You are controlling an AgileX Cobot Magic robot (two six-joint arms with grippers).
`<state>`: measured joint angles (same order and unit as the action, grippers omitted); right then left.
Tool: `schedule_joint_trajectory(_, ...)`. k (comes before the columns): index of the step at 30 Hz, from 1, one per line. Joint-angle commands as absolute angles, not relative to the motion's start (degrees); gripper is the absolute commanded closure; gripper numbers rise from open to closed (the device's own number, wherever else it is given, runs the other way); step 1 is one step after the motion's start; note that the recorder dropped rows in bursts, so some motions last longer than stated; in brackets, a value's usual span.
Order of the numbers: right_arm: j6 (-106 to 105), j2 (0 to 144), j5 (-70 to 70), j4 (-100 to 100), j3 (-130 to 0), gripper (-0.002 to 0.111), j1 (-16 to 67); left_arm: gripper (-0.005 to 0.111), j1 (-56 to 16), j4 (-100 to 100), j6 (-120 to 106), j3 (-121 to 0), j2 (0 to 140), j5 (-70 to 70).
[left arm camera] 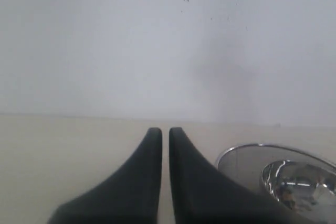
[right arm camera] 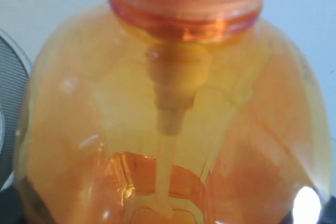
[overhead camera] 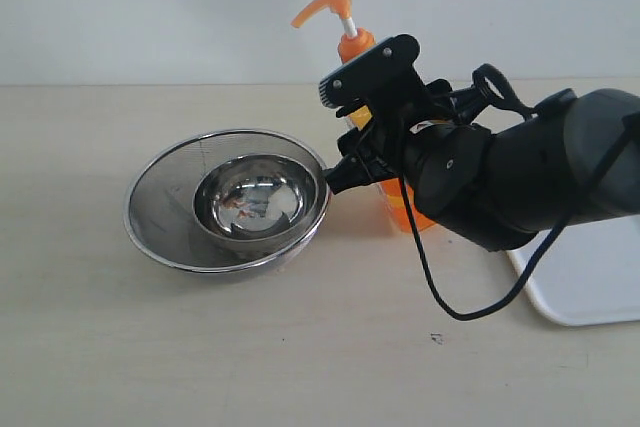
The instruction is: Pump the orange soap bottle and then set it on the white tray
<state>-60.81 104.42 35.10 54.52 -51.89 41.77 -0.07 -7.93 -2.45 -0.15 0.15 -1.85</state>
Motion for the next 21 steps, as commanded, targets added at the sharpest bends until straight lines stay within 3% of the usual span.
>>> schedule_joint_trajectory(1, -60.8, 103.4, 38.0, 53.1, -52.7, 0.108, 41.8, 0.102, -0.4, -7.9, -2.7, 0.0, 0.0, 0.6)
schedule_joint_trajectory(21, -59.8, 103.4, 38.1, 53.1, -52.7, 0.108, 41.8, 0.102, -0.4, -8.1, -1.5, 0.0, 0.0, 1.5)
